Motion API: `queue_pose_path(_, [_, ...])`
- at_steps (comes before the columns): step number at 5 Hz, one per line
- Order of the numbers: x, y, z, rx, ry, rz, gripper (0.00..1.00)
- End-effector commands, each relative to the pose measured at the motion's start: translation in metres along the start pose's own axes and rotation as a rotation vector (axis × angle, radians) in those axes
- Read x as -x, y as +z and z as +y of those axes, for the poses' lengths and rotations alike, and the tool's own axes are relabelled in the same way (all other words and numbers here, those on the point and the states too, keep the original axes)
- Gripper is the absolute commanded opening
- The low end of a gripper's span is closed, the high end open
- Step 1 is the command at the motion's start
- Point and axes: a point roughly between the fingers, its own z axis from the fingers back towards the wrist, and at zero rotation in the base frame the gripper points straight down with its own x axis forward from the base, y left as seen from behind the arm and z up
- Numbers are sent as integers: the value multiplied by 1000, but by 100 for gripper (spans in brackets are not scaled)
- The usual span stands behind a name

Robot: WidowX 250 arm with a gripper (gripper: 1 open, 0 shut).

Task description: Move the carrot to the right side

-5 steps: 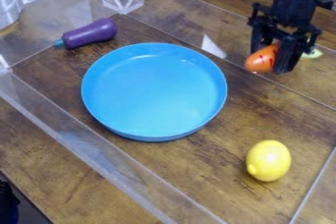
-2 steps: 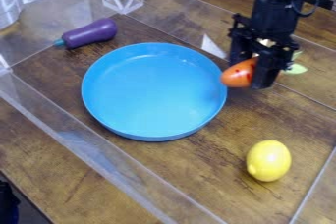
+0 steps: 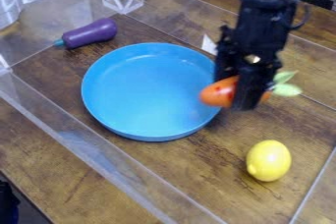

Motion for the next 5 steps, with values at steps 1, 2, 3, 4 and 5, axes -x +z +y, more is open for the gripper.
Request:
queue_pose_path(1, [17, 10, 7, -17, 0, -80, 0])
queue_pose_path(2, [17, -3, -2, -8, 1, -82, 0])
queue_pose_path(3, [14, -11, -7, 6, 10, -85, 0])
queue_pose_path(4, [8, -16, -11, 15, -17, -81, 0])
queue_pose_path(5, [3, -21, -17, 27, -47, -81, 0])
